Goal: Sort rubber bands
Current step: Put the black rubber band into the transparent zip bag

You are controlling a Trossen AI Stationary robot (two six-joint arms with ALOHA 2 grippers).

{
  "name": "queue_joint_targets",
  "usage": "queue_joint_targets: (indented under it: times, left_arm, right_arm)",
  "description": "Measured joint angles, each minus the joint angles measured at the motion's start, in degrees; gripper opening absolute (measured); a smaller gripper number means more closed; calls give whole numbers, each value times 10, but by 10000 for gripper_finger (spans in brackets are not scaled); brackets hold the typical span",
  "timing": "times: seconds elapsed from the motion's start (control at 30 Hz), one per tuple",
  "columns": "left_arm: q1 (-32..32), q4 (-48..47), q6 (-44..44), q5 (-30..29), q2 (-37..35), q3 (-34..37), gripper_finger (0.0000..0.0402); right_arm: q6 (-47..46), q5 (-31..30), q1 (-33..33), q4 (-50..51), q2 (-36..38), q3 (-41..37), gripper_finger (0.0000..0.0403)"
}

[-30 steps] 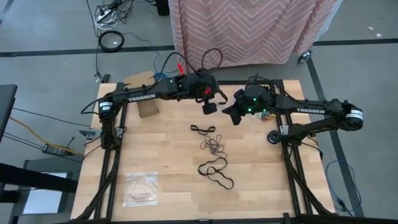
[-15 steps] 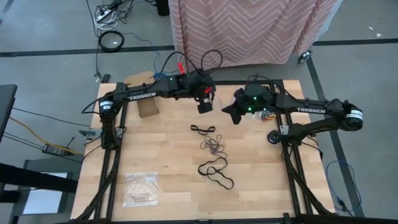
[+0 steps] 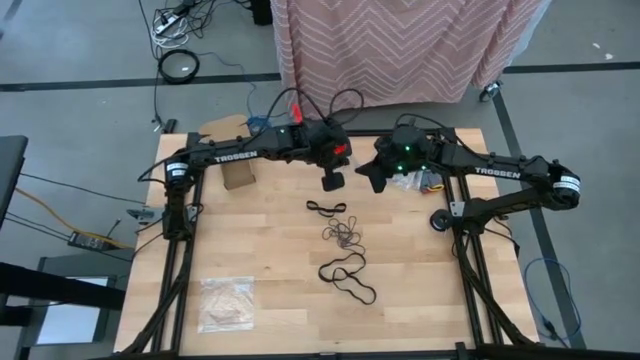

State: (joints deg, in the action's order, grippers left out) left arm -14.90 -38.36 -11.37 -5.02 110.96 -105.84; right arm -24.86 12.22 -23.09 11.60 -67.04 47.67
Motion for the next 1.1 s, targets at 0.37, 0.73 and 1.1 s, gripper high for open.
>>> queue_joint_targets:
  times: [0.37, 0.73, 1.1]
  left_arm:
    - [-1, -4, 41, 13, -1, 0, 162]
    - [-2, -36, 6, 5, -10, -86, 176]
    - [-9, -170, 0, 53, -27, -93, 160]
  right_arm:
    - [9, 19, 0, 0, -2, 0, 0]
    - [18, 6, -2, 23, 2, -1, 0]
    - [23, -107, 1, 161, 26, -2, 0]
